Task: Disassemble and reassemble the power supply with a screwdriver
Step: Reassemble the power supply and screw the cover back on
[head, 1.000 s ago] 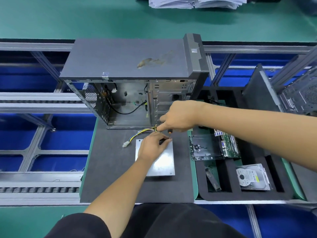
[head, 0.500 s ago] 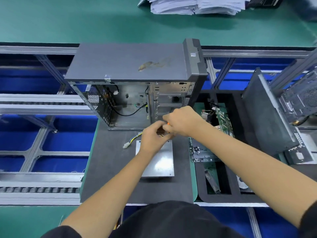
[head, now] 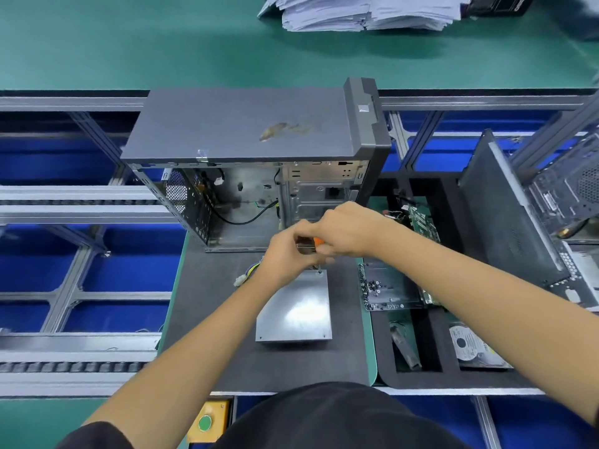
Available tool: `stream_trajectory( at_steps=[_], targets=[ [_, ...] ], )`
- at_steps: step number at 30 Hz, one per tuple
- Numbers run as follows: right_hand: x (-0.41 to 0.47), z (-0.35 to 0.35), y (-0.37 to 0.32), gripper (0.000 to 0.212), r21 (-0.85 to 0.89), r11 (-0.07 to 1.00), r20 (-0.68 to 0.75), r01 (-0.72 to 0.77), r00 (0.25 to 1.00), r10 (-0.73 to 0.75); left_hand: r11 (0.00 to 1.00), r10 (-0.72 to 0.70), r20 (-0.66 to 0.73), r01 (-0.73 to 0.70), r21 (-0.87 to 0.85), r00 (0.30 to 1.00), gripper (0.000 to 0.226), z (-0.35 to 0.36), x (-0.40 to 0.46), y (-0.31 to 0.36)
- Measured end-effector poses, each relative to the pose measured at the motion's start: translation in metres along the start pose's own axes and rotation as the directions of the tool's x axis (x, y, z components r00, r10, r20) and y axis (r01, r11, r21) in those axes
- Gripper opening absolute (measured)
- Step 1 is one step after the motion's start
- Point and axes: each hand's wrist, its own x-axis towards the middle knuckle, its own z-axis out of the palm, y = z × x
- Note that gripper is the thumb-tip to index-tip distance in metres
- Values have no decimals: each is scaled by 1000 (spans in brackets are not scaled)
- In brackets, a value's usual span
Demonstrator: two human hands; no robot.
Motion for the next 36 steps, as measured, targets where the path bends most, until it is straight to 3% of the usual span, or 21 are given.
stream_trajectory(
  at_steps=[2, 4, 6, 11, 13, 16, 19, 22, 26, 31, 36],
  targets=[
    [1, 0, -1, 25, -34, 998, -20, -45, 999, 44, 993, -39, -65, 46, 110, 997, 28, 3, 4, 3],
    [0, 0, -1, 15, -42, 997, -9, -60, 998, 59, 983, -52, -44, 59, 174, 998, 29, 4, 7, 2],
    [-2, 0, 1, 19, -49, 999, -17, -24, 1000, 23, 978, -26, -25, 30, 207, 999, 27, 1, 10, 1],
    [-1, 0, 7, 18, -51, 979, 51, 196, 980, -194, 994, -2, 188, -19, 112, 982, 57, -16, 10, -4],
    [-1, 1, 7, 19, -66, 974, 76, 216, 975, -211, 988, 19, 220, -53, 148, 975, 54, -15, 9, -4],
    [-2, 3, 9, 20, -60, 980, 79, 191, 979, -186, 997, 18, 225, -35, 70, 974, 48, -14, 9, -10],
    [0, 3, 9, 13, 3, 989, 103, 147, 984, -146, 999, 0, 159, -8, 51, 987, 46, -7, 8, -7],
    [2, 3, 3, 15, 33, 997, 102, 73, 992, -76, 986, 22, 44, -29, 163, 999, 32, -2, 9, -4],
    [4, 0, -2, 16, -39, 999, 79, 28, 997, -25, 989, 44, 33, -48, 138, 999, 28, -3, 7, -8],
    [12, -13, -2, 20, -57, 978, 120, 199, 974, -191, 982, -8, 35, 1, 187, 999, 60, -13, 7, -5],
    [17, -19, -7, 15, -14, 957, 205, 290, 938, -281, 963, -10, 125, -24, 269, 992, 67, -13, 8, -3]
  ],
)
